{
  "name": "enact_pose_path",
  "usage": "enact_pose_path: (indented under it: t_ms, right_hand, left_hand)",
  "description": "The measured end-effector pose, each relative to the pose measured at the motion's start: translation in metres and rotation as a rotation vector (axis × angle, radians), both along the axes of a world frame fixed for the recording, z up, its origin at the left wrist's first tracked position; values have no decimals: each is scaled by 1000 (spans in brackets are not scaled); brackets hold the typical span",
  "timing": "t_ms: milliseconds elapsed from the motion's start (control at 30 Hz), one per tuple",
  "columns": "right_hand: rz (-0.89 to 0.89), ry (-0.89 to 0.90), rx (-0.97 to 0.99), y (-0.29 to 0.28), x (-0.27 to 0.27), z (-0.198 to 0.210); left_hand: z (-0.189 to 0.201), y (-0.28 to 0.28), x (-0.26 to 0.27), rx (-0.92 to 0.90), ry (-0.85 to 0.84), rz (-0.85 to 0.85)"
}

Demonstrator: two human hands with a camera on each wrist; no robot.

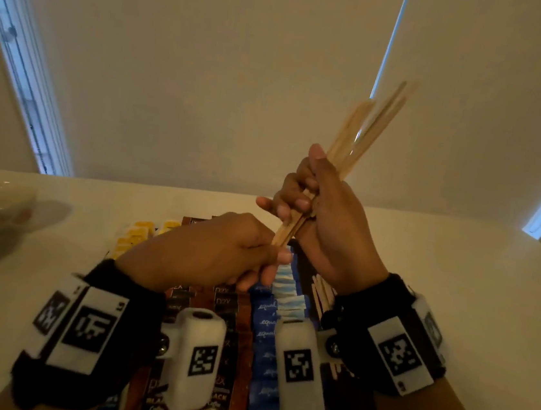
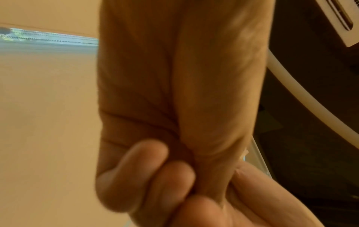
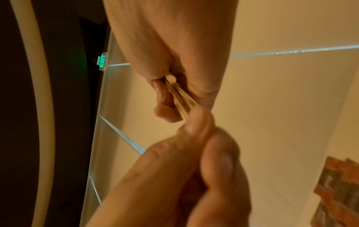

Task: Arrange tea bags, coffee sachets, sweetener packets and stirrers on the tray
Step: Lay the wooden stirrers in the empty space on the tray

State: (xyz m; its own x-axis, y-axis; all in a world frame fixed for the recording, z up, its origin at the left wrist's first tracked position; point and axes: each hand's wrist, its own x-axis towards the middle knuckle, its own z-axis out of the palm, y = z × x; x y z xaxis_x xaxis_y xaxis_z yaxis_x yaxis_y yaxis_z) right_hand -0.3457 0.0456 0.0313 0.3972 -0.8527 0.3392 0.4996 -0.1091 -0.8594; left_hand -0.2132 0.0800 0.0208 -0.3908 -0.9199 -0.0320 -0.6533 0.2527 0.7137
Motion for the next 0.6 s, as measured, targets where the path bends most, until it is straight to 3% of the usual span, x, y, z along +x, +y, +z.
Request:
enact_pose_path:
  t_ms: [167, 267, 333, 400, 433, 533, 600]
  right_hand:
    - [-64, 340, -84, -1, -7, -4]
    - [-210, 720, -248, -7, -17, -6]
    - [-316, 988, -449, -10, -21, -11]
    - [-354, 1134, -571, -12, -23, -16]
    - [-354, 1173, -605, -13, -23, -17]
    - [-364, 1228, -692, -9, -19, -19]
    - [-399, 1253, -755, -5, -15, -19]
  left_hand:
    - [3, 4, 6, -33, -57, -34]
    - [14, 5, 28, -150, -21, 125]
    - [24, 6, 37, -298, 288, 280]
    - [33, 7, 39, -374, 643, 374]
    - [34, 6, 37, -393, 709, 399]
    - [27, 2, 23, -355, 634, 388]
    - [17, 0, 13, -363, 467, 371]
